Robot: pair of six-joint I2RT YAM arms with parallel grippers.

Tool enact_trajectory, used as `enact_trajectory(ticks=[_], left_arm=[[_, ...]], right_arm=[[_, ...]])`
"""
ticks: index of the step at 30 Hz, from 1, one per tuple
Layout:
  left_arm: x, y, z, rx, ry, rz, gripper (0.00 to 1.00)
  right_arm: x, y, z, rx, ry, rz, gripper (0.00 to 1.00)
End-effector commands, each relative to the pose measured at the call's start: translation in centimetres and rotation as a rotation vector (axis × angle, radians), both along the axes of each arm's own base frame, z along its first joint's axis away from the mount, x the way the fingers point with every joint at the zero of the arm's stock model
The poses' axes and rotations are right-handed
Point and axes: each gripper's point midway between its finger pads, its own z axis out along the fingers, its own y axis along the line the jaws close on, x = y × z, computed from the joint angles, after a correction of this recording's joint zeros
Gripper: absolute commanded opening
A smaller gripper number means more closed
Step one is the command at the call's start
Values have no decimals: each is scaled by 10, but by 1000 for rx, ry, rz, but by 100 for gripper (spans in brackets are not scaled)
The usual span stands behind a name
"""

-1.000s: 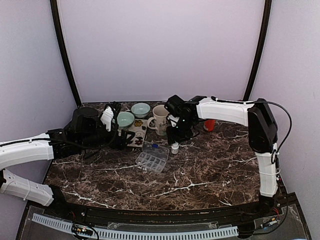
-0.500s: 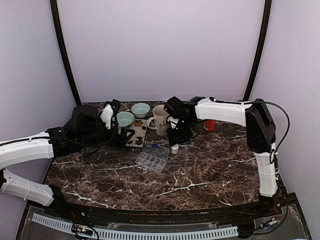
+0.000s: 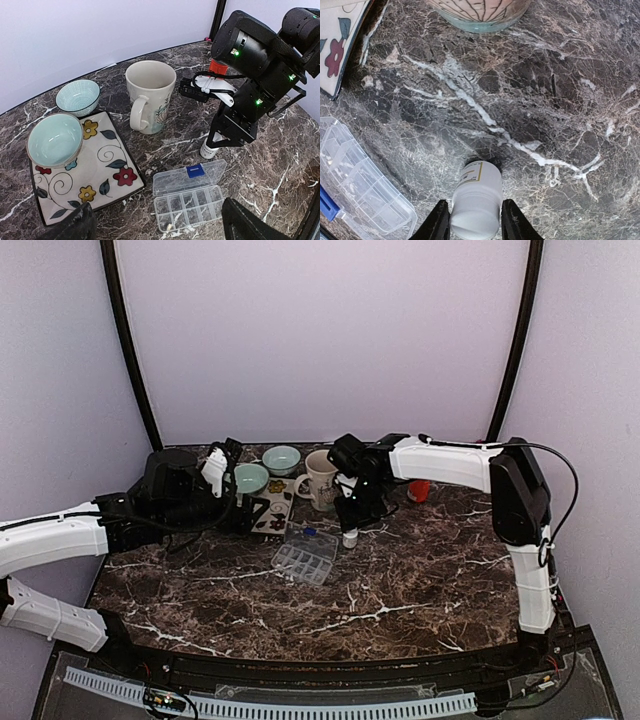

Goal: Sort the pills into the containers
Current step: Pick up the pill bottle from the center of the board.

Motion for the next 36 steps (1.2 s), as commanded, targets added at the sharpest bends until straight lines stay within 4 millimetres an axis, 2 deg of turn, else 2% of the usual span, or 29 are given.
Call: enact_trajectory(ticks=[1, 9, 16, 19, 25, 32, 36], left_arm=[[1, -1, 12, -22, -11, -3, 89], [1, -1, 10, -25, -7, -3, 89], [0, -2, 10, -40, 1, -14, 90], [-2, -6, 13, -81, 9, -44, 91], [-6, -15, 17, -195, 49, -137, 99], [-3, -23, 29, -301, 75, -225, 98], [4, -23, 40, -429, 111, -275, 95]], right_arm=[[-1, 2, -3, -21, 0, 14, 36], [3, 3, 4, -23, -17, 16, 26], [9, 10, 40, 46, -78, 15, 23], [10, 13, 62, 80, -105, 15, 22], [13, 19, 125, 194, -171, 11, 22], [5, 32, 198, 367, -231, 46, 21], [-5, 47, 231, 518, -233, 81, 21]])
